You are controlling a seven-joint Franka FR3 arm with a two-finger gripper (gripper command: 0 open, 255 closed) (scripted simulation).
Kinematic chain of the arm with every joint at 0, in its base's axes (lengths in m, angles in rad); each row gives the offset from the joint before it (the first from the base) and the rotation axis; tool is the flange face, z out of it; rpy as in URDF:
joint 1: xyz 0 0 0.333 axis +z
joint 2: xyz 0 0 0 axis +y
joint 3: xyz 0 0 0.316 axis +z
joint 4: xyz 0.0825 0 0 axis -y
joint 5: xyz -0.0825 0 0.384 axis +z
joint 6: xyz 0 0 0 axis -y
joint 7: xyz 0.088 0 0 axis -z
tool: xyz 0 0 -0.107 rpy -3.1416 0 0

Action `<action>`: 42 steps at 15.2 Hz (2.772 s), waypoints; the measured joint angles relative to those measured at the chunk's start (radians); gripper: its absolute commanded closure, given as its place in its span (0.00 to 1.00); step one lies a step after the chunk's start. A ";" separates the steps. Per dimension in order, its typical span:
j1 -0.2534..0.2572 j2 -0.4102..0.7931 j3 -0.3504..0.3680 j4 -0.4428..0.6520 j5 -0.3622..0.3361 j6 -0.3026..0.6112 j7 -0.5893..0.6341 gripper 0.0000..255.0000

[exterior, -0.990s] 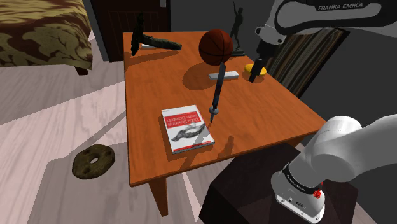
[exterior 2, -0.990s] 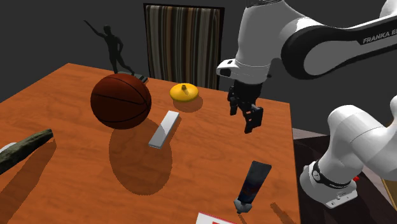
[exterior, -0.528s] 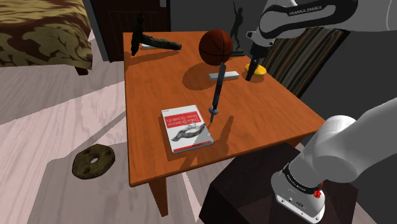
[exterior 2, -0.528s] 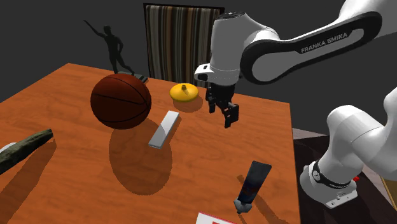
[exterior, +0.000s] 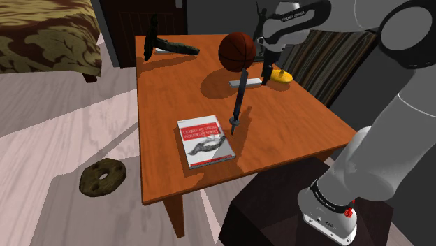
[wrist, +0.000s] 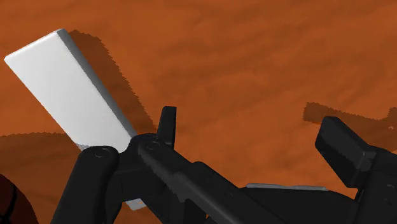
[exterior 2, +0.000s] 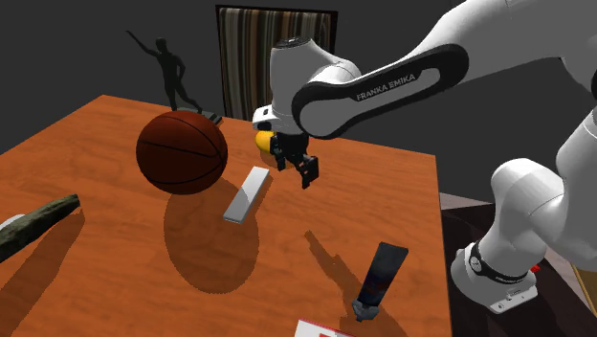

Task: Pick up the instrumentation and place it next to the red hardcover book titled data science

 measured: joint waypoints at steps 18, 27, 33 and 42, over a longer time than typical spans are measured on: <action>-0.160 0.533 0.098 0.473 0.214 0.027 -0.421 0.00; -0.159 0.537 0.101 0.461 0.217 0.045 -0.423 1.00; -0.159 0.538 0.101 0.463 0.217 0.044 -0.424 1.00; -0.156 0.512 0.091 0.488 0.203 -0.007 -0.414 1.00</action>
